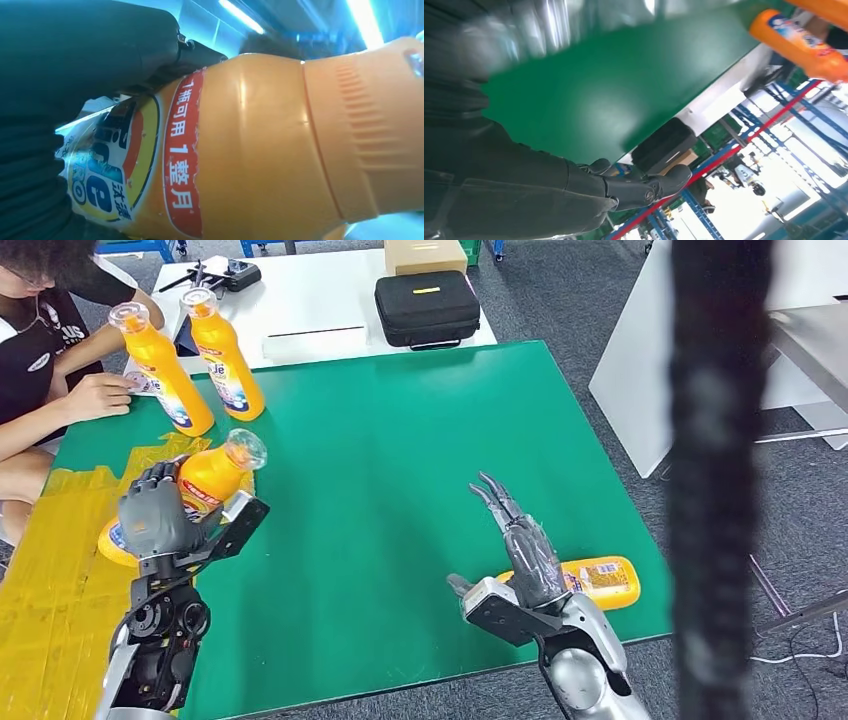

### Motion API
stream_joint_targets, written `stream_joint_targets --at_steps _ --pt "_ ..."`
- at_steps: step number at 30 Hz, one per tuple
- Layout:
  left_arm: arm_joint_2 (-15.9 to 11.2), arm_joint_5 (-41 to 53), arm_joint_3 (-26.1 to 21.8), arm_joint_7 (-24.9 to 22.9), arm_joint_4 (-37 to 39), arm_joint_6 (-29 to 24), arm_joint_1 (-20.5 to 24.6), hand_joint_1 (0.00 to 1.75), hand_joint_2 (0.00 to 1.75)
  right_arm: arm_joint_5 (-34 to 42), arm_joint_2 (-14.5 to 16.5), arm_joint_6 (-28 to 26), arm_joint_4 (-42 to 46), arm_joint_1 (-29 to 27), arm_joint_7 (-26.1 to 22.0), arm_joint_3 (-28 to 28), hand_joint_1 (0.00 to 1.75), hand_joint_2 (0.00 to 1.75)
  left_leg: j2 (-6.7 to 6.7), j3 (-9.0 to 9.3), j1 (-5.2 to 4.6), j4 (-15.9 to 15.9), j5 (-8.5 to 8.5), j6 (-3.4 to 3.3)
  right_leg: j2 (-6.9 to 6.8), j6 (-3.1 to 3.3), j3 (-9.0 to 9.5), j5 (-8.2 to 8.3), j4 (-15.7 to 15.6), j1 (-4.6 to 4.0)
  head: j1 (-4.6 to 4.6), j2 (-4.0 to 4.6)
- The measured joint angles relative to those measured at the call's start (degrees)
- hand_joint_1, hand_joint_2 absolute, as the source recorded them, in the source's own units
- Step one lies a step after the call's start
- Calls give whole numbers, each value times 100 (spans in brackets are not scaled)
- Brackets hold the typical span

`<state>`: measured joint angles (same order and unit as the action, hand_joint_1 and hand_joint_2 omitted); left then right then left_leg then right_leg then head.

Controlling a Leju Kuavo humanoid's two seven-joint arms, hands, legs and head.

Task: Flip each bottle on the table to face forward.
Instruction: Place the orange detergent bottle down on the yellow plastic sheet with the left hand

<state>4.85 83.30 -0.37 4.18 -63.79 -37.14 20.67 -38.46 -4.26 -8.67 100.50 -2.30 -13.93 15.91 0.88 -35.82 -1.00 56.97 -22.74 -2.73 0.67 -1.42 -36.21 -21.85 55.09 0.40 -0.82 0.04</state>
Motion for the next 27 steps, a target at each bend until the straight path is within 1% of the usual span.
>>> stream_joint_targets --at_steps 6,8,10,14,18,21,27 --pt "-168 529 213 -655 977 77 272 175 175 -298 -126 131 104 -9 163 -168 0 175 0 0 0 0 0 0 0 0 1 0 1 0 2 0" --pt "-213 598 264 -871 1290 56 341 87 175 -413 -159 162 155 -26 233 -200 0 175 0 -1 0 0 0 0 0 0 0 0 1 0 2 0" --pt "-242 608 275 -965 1514 20 381 0 175 -486 -190 190 208 -53 287 -222 0 175 1 -2 0 0 -1 0 0 0 -1 -1 1 0 1 0" --pt "-286 629 264 -1207 1802 9 431 0 175 -697 -266 344 297 -100 446 -239 0 175 2 -4 0 0 -2 0 0 1 -1 -2 1 0 2 0" --pt "-330 628 205 -1531 1936 10 412 0 175 -1100 -399 575 306 -144 606 -247 0 175 2 -4 0 -1 -2 0 0 1 0 -3 1 0 1 0" --pt "-345 611 103 -1571 1980 3 346 0 175 -1319 -532 711 306 -196 676 -265 0 175 4 -4 0 0 -1 0 0 1 0 -3 1 0 1 0" --pt "-350 590 -2 -1561 2001 6 294 0 175 -1414 -684 803 306 -240 700 -299 0 175 4 -4 0 0 -1 0 0 1 0 -3 1 0 1 0"
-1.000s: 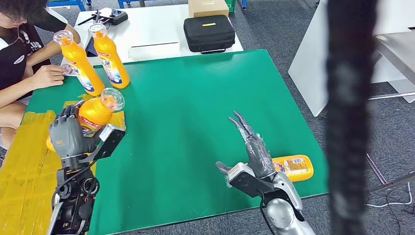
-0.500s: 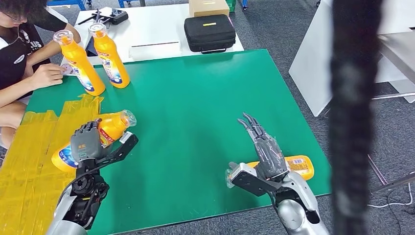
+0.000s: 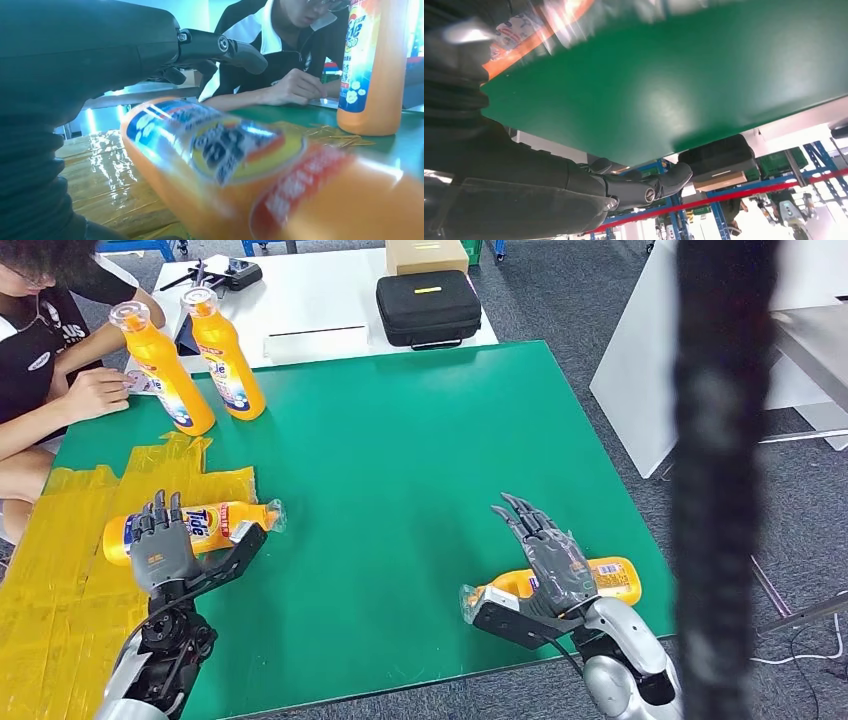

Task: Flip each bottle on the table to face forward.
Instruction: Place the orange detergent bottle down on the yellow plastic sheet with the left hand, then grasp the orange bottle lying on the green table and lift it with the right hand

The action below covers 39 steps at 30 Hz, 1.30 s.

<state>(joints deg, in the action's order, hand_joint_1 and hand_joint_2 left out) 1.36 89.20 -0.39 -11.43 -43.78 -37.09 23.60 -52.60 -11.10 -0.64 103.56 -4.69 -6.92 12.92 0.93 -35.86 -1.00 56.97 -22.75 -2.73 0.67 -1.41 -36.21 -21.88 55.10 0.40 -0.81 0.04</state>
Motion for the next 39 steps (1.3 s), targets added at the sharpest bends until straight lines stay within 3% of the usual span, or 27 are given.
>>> stream_joint_targets --at_steps 4,8,18,27,39 --pt "17 -304 -105 320 -17 -113 -40 0 175 -162 -154 287 -10 -1 34 -39 0 175 0 0 0 0 0 0 0 0 0 0 0 0 0 0" --pt "100 -1290 -215 1141 -179 -277 -156 0 175 -320 -437 519 -49 -30 -20 -164 0 175 2 0 -1 0 0 -1 -1 0 0 0 0 1 1 0" --pt "410 -3719 -129 2904 -1591 -291 -600 0 175 -421 -1065 989 -181 -250 -275 -786 0 175 8 -2 -5 2 -4 -4 -2 -3 1 -1 -3 4 0 0" --pt "513 -5500 232 3515 -2297 396 -730 0 175 -470 -1155 1008 -540 -365 -313 -1049 0 175 4 1 -3 1 -5 -4 -1 -3 1 -1 -3 1 -2 0" --pt "582 -6309 419 3803 -2674 895 -804 0 175 -689 -1085 989 -1090 -291 -210 -1052 0 175 5 -1 -4 1 -5 -5 -1 -3 1 -1 -2 3 -1 0"
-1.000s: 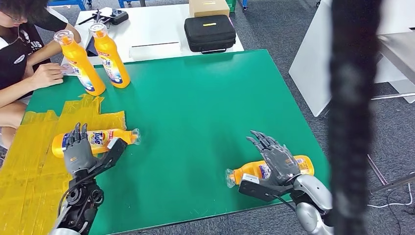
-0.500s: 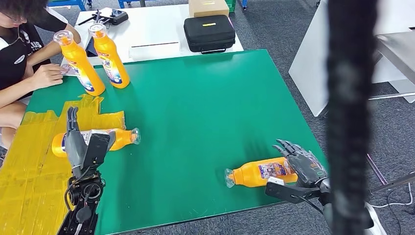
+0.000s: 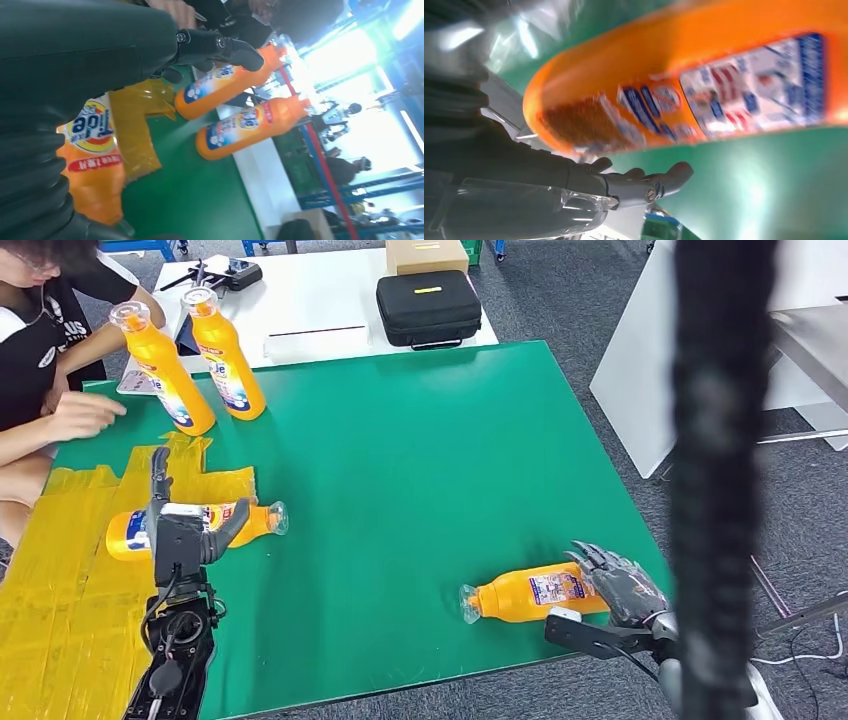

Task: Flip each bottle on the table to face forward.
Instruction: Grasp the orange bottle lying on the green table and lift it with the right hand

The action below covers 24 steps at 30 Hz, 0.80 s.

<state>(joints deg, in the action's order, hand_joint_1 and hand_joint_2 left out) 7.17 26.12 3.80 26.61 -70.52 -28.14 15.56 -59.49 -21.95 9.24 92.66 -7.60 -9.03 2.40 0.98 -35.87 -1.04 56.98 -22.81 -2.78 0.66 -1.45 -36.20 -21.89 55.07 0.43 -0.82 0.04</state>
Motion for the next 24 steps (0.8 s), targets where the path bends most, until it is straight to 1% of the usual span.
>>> stream_joint_targets --at_steps 5,10,11,14,15,20,24 --pt "28 -98 112 74 -251 40 -87 0 175 -136 120 -119 -370 163 20 22 0 175 -1 0 0 0 0 0 0 0 1 0 0 -1 0 0" --pt "45 -140 215 135 -307 -72 -126 0 175 -467 373 -312 -828 491 36 134 0 175 -5 5 2 0 1 1 1 0 3 0 0 -3 0 0" --pt "50 -157 228 145 -302 -81 -127 0 175 -537 423 -323 -913 563 60 170 24 175 -6 6 2 0 1 1 1 0 4 0 0 -3 -1 0" --pt "68 -189 250 172 -283 -137 -127 0 175 -806 521 -325 -1223 825 222 303 154 175 -18 17 2 -1 0 1 8 1 12 1 0 -3 -1 0" --pt "75 -174 251 175 -278 -183 -125 0 175 -902 539 -333 -1349 927 278 356 174 175 -23 23 2 -1 0 1 11 1 15 1 0 -3 -1 0" --pt "96 -76 258 132 -218 -301 -76 0 175 -1100 597 -457 -1928 1361 321 556 175 175 -25 46 1 -1 0 -1 14 2 37 0 -3 -2 2 0" --pt "96 -110 265 115 -164 -271 -36 0 175 -1151 632 -576 -2154 1502 342 631 175 175 -34 65 0 -1 -2 -3 16 0 55 4 -4 -2 2 0"
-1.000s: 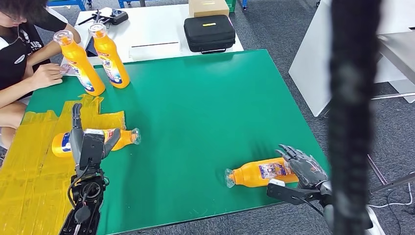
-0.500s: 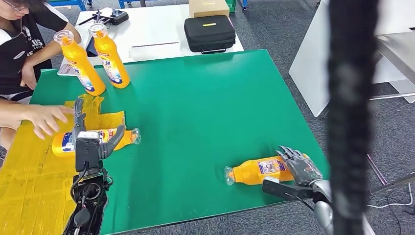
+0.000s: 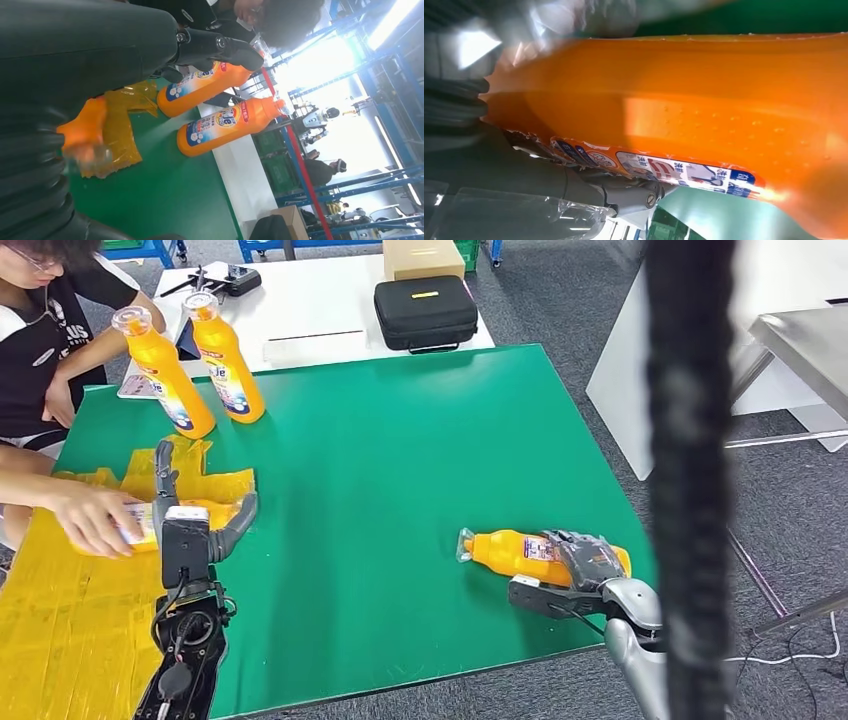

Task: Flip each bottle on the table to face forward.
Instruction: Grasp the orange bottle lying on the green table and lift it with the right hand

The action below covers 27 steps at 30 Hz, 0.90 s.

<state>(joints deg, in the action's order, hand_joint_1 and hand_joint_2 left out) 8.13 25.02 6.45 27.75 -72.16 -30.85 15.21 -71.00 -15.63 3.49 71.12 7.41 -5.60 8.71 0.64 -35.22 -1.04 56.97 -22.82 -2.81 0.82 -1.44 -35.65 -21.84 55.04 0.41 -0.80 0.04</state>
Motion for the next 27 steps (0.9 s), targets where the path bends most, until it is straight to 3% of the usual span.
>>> stream_joint_targets --at_steps 6,10,13,19,27 --pt "1 -105 0 0 27 7 -63 0 175 -15 169 -428 -62 24 336 -15 175 175 -3 10 0 0 -3 -4 1 1 10 1 0 -1 -2 0" --pt "2 -117 0 3 27 10 -105 0 175 1 241 -500 -58 17 397 -48 175 175 -4 9 2 0 -3 -3 2 1 9 1 0 -3 -2 0" --pt "3 -131 1 5 20 45 -131 0 175 310 384 -876 -23 -11 380 -165 175 175 -3 2 2 0 -1 -2 1 1 5 1 1 -2 0 0" --pt "53 -262 100 13 -47 398 -199 0 175 2520 1077 -1918 379 -10 -566 -649 175 175 4 -25 1 0 9 -2 -1 1 -22 5 3 -2 -2 0" --pt "79 -359 288 21 -95 571 -198 0 175 3362 1473 -2087 573 32 -1073 -826 175 175 13 -43 1 0 8 -3 -3 -1 -33 1 4 0 -1 0"
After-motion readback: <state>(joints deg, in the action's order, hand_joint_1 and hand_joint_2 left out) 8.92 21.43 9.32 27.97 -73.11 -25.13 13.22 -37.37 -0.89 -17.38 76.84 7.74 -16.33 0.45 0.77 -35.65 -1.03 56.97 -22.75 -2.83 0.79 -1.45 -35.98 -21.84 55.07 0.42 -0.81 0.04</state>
